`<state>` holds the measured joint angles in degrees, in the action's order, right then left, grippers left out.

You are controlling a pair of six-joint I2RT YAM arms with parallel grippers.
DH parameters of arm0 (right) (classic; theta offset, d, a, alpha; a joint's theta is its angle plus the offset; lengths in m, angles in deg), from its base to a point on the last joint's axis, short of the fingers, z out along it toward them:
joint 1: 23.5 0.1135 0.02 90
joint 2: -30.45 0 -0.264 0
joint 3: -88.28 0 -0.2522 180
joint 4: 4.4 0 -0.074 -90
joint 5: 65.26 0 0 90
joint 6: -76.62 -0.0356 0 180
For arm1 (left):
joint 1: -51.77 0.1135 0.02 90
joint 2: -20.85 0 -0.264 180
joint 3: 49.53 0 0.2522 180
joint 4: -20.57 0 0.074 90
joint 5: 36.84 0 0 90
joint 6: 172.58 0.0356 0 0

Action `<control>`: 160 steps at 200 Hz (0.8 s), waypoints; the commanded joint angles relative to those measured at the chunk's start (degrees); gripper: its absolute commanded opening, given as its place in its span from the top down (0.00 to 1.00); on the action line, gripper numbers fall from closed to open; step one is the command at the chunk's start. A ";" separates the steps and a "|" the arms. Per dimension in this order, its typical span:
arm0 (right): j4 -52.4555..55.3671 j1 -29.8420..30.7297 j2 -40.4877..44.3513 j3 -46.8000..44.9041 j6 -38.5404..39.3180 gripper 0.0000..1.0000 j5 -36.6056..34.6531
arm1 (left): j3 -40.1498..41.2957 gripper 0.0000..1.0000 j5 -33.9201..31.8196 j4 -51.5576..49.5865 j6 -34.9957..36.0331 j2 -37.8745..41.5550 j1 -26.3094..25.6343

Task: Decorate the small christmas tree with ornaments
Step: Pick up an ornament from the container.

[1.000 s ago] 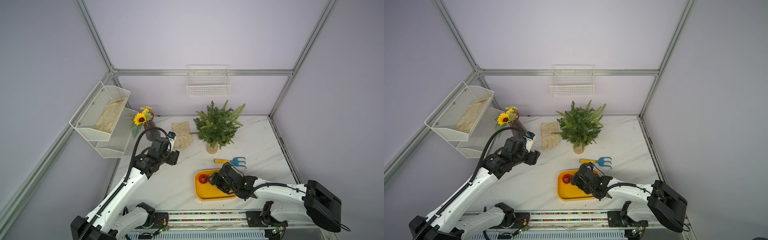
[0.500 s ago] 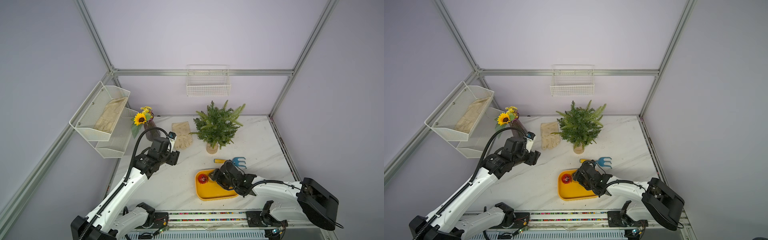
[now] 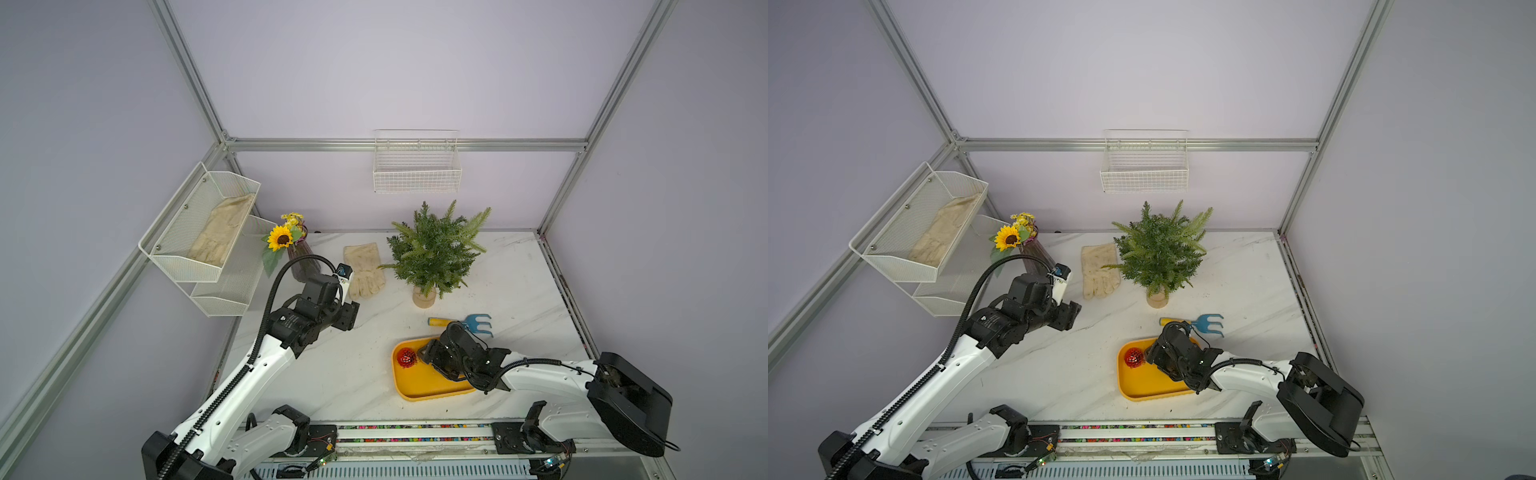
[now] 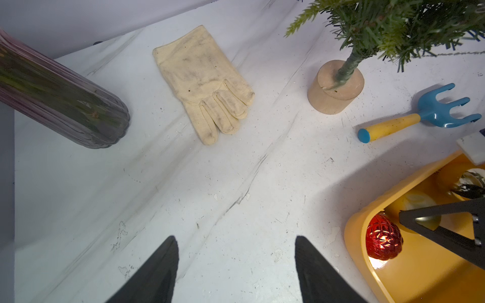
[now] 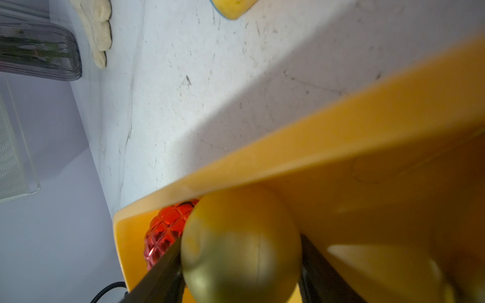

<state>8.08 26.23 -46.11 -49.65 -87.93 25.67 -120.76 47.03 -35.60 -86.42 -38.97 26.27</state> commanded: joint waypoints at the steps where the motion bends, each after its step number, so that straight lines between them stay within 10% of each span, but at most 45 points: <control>1: -0.09 -0.54 -0.35 -0.47 -0.74 0.33 -1.18 | 2.01 0.30 0.29 2.28 0.85 -0.13 0.56; 160: 1.33 -0.89 0.92 0.07 0.62 0.37 -2.31 | 1.75 0.30 1.63 2.25 1.13 -0.82 1.16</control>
<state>8.12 25.62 -46.22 -49.65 -86.81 24.18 -120.76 47.60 -35.52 -86.31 -39.84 27.01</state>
